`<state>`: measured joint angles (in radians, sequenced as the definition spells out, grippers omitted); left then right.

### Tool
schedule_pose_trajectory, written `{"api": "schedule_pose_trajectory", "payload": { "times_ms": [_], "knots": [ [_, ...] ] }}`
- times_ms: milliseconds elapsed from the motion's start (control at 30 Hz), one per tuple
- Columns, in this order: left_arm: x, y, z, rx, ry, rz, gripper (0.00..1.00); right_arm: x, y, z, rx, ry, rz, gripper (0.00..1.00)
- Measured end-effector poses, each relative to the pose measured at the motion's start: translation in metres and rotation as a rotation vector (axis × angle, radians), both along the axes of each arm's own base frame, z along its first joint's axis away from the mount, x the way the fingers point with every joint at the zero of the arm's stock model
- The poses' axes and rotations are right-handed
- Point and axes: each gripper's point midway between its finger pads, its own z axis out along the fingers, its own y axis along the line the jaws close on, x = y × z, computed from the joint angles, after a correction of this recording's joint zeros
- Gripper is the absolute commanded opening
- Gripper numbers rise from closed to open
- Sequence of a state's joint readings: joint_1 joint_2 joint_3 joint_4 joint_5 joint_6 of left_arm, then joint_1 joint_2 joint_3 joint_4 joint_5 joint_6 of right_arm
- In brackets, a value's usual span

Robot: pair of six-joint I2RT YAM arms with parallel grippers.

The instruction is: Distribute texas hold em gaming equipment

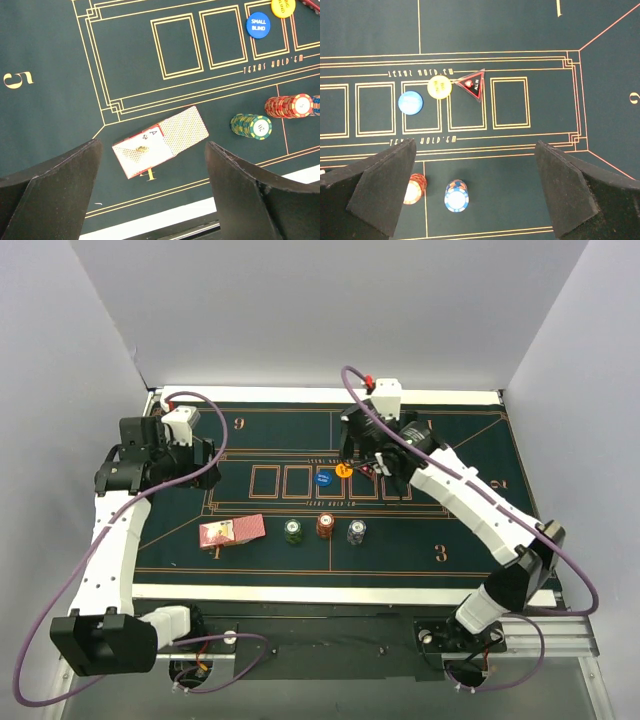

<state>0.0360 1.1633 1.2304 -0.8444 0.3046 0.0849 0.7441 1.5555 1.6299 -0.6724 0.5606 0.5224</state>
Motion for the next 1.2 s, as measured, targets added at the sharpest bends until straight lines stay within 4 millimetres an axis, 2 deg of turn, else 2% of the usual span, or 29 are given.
{"api": "schedule_pose_trajectory", "payload": {
  "times_ms": [100,300,400,500,600,700,1033,1200],
  "knots": [
    [0.003,0.002,-0.006,0.006,0.021,0.012,0.95,0.002,0.015,-0.007,-0.025,0.014,0.02,1.0],
    [0.009,0.002,-0.003,0.004,0.038,0.012,0.96,0.015,0.065,-0.025,-0.028,0.048,0.07,1.0],
    [0.015,0.002,-0.001,0.0,0.045,0.013,0.96,0.025,0.088,-0.044,-0.024,0.073,0.076,1.0],
    [0.02,0.001,-0.002,-0.006,0.063,0.012,0.96,0.031,0.104,-0.071,-0.033,0.111,0.076,1.0],
    [0.023,0.001,-0.008,-0.011,0.091,0.01,0.96,0.034,0.111,-0.102,-0.06,0.159,0.07,1.0],
    [0.023,0.0,-0.014,-0.017,0.118,0.006,0.96,0.035,0.115,-0.124,-0.073,0.194,0.064,0.99],
    [0.03,0.004,-0.013,-0.028,0.123,0.016,0.97,0.046,0.134,-0.165,0.005,0.245,0.054,0.88],
    [0.039,0.011,-0.008,-0.036,0.116,0.042,0.97,0.058,0.13,-0.206,0.045,0.31,0.015,0.87]
  ]
}}
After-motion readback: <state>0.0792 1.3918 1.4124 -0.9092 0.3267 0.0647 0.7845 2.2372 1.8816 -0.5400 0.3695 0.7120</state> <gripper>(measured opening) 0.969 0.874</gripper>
